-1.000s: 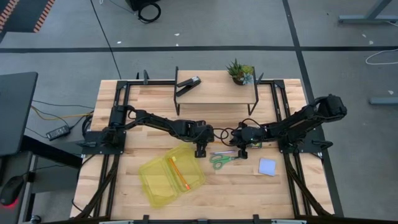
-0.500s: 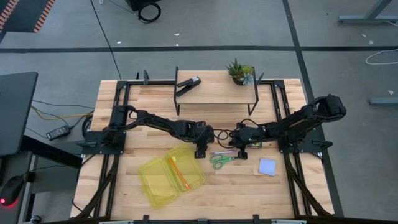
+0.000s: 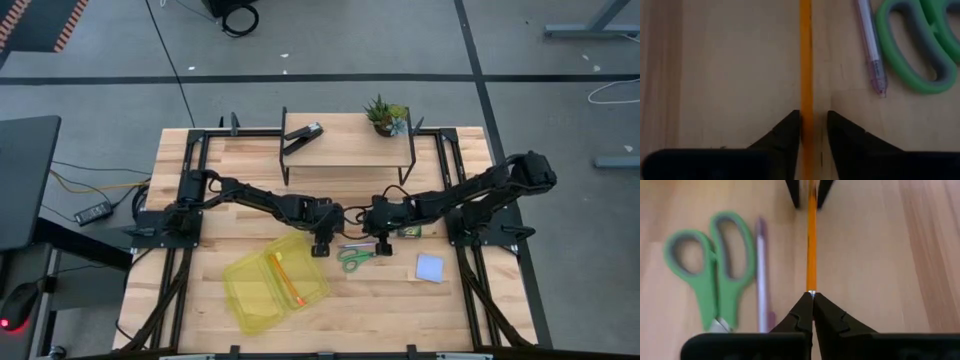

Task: Pack school essentials
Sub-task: Put the orange pencil into the supply box

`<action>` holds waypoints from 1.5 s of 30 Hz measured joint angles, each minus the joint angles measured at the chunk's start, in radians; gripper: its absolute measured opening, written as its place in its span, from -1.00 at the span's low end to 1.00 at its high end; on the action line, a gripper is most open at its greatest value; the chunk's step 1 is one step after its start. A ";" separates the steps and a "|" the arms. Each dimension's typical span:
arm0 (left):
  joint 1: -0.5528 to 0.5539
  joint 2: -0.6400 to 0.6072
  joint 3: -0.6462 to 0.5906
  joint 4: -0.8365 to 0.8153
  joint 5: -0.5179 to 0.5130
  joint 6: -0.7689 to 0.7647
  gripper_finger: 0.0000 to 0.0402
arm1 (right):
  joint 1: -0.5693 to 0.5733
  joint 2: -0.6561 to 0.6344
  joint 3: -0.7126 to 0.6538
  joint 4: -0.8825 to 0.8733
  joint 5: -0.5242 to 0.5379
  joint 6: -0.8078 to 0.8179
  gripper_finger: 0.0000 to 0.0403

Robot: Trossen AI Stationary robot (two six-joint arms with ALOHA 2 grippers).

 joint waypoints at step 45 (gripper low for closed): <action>-0.038 -0.164 0.084 -0.267 -0.012 0.131 -0.97 | 0.058 -0.600 0.070 -0.481 0.236 0.098 -0.78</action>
